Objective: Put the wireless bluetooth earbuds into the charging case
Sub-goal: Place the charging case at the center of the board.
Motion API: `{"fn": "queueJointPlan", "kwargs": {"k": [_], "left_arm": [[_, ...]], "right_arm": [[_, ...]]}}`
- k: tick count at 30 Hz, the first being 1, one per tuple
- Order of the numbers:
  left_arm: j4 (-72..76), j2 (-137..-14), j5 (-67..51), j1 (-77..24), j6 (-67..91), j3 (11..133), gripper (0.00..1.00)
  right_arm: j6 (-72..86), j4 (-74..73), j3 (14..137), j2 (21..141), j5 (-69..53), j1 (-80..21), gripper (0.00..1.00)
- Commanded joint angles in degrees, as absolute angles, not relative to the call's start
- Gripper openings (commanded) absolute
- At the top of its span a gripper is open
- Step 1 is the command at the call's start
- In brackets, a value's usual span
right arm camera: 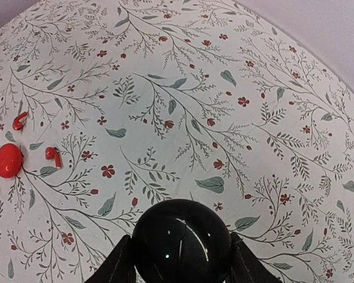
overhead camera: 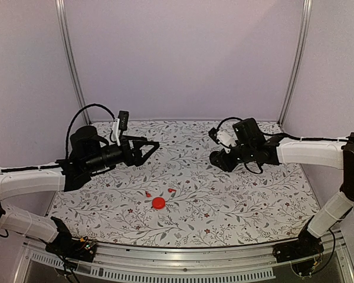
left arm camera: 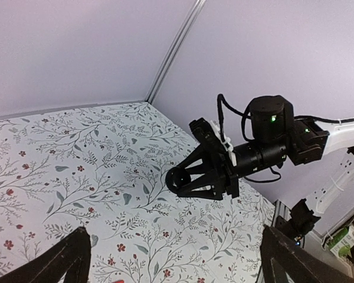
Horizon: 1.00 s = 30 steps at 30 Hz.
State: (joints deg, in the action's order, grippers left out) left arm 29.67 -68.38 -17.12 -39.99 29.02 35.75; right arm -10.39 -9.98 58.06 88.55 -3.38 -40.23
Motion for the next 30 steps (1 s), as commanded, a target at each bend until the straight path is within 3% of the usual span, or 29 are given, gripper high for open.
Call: {"fn": "queueJointPlan", "kwargs": {"k": [1, 18, 26, 30], "left_arm": [[23.7, -67.5, -13.7, -39.0, 28.2, 36.4, 1.00], [7.8, -65.9, -9.3, -39.0, 26.8, 33.2, 1.00], [0.3, -70.4, -10.1, -40.9, 24.8, 36.6, 1.00], [-5.3, -73.4, -9.9, -42.6, 22.9, 40.4, 1.00]], "right_arm": [[-4.2, -8.2, 59.4, 94.8, -8.6, -35.7, 0.38], [-2.9, -8.6, 64.3, 109.4, -10.5, -28.1, 0.47], [-3.3, -8.5, 64.6, 110.2, -10.2, -28.0, 0.66], [-3.5, -8.5, 64.8, 110.2, -9.8, -28.0, 0.69]]}}
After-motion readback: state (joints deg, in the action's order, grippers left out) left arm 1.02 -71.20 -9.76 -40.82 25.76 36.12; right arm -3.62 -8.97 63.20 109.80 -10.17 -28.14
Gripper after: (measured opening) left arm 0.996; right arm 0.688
